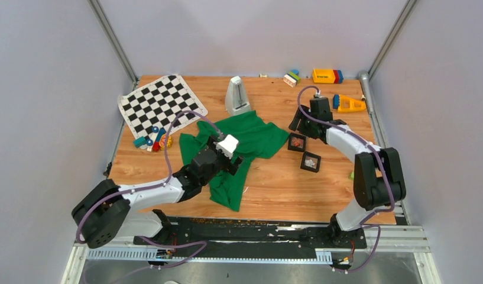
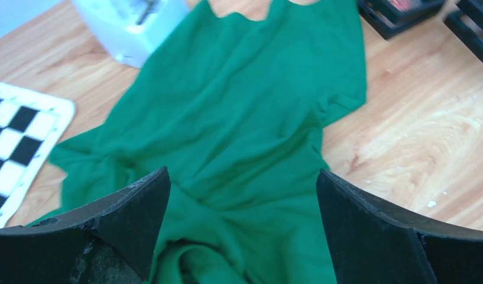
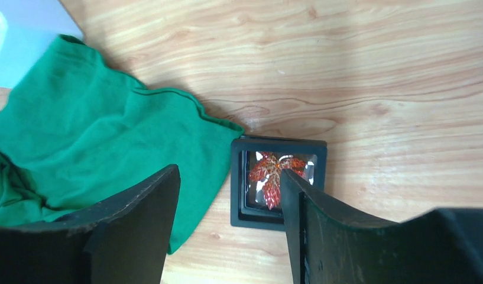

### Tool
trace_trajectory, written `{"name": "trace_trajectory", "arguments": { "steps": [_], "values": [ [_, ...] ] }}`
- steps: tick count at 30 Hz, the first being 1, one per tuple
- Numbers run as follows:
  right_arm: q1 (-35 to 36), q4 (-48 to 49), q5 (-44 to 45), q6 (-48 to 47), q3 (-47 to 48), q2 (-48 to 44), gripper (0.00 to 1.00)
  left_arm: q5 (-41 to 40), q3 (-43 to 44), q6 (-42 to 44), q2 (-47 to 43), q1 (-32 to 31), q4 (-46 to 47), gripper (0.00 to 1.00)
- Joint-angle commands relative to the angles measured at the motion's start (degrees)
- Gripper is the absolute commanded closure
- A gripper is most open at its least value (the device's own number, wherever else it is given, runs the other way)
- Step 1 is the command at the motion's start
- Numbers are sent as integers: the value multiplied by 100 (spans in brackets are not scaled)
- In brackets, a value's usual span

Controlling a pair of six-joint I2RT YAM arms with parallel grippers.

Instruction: Remove the brooch from the garment

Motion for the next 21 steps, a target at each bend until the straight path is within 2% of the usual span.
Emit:
{"name": "trace_trajectory", "arguments": {
  "steps": [1, 6, 10, 13, 14, 17, 19, 21],
  "values": [
    [-78, 1, 566, -387, -96, -1164, 36, -630, -233, -271, -927, 238, 212, 0],
    [-205, 464, 1051, -468, -989, -2346, 37, -1038, -222, 17, -1551, 615, -492, 0],
    [-269, 1033, 1622, -537, -1917, -3161, 36, -854, -136, -315, -1949, 1571, -1175, 0],
    [-272, 2124, 1682, -1247, -2857, -3823, 33, -716, -91, -560, -2270, 2511, -1596, 0],
    [-278, 2720, 1661, -1527, -3227, -4109, 29, -682, -172, -685, -2332, 2687, -1569, 0],
    [-279, 4037, 1942, -1935, -4145, -4513, 8, -338, -340, -901, -2258, 3645, -1332, 0],
    [-312, 4448, 1925, -2179, -4424, -4503, 7, -220, -321, -905, -2076, 4024, -1232, 0],
    [-326, 4452, 1945, -2223, -4440, -4240, 7, -221, -425, -818, -1828, 4239, -824, 0]
  ]
}}
